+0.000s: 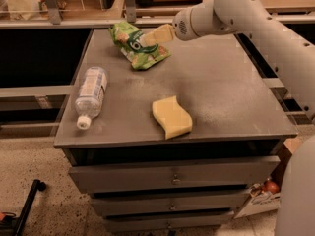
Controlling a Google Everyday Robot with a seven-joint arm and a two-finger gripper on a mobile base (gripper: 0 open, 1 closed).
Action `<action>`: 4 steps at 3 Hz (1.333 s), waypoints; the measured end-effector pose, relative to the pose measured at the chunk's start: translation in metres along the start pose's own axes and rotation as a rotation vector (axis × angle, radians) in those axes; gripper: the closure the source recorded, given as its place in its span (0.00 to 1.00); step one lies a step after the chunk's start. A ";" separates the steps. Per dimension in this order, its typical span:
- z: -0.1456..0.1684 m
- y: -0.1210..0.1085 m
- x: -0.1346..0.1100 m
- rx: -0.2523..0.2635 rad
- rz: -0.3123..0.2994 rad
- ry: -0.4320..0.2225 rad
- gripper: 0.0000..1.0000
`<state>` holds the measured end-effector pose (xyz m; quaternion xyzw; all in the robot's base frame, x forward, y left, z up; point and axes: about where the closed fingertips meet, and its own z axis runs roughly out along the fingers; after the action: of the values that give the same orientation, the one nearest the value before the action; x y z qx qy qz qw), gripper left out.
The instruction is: Move green rice chip bag near sponge
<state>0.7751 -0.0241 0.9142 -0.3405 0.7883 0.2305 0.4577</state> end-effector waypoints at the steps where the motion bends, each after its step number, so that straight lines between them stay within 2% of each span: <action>1: 0.015 0.012 0.009 0.004 -0.050 -0.008 0.00; 2: 0.029 0.018 0.017 -0.009 -0.109 0.001 0.00; 3: 0.037 0.011 0.021 -0.006 -0.143 0.005 0.00; 4: 0.045 0.004 0.022 -0.001 -0.150 -0.009 0.00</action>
Offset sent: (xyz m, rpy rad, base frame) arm -0.0018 0.0338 -0.0407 -0.1117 -0.1172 0.1105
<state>0.7895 0.0014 0.8736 -0.3978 0.7585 0.1976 0.4769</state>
